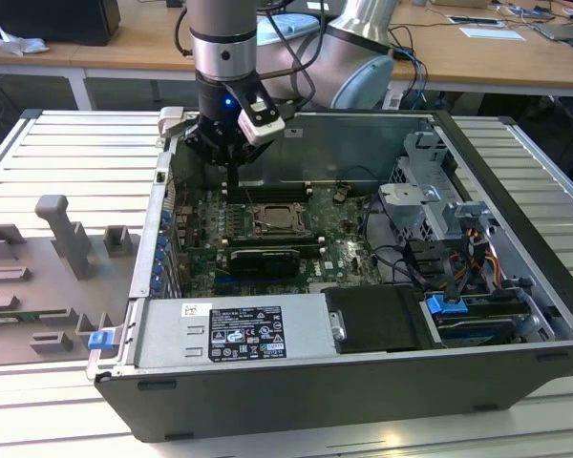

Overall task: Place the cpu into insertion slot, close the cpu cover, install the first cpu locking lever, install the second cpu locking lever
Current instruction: 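Install the first cpu locking lever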

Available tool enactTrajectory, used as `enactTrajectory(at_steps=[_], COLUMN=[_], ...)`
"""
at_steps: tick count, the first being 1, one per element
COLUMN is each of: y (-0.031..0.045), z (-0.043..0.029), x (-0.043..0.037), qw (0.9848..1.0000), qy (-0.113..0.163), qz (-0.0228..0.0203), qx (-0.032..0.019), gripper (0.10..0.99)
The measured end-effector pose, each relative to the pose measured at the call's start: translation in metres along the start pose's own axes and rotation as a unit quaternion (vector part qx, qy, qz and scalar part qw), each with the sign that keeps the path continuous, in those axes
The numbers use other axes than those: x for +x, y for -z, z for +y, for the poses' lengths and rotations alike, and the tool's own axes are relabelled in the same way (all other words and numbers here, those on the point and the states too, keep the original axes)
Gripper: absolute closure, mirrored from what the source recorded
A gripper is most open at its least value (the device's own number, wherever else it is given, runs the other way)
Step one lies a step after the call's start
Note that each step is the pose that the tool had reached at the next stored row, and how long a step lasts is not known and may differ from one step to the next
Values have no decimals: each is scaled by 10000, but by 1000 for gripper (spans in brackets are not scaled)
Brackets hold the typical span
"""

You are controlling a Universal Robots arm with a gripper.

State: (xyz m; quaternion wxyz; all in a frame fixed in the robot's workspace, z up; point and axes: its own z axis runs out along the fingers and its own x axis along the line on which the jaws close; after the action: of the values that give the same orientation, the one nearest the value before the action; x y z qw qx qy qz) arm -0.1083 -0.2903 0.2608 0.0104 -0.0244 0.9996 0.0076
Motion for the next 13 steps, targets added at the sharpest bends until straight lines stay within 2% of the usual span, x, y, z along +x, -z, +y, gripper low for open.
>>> enactTrajectory(at_steps=[2, 13], y=[-2, -6], z=[25, 29], x=[-4, -83], qw=[10000, 10000], qy=[0, 0], qz=[0, 0], qx=[0, 0], gripper=[980, 980])
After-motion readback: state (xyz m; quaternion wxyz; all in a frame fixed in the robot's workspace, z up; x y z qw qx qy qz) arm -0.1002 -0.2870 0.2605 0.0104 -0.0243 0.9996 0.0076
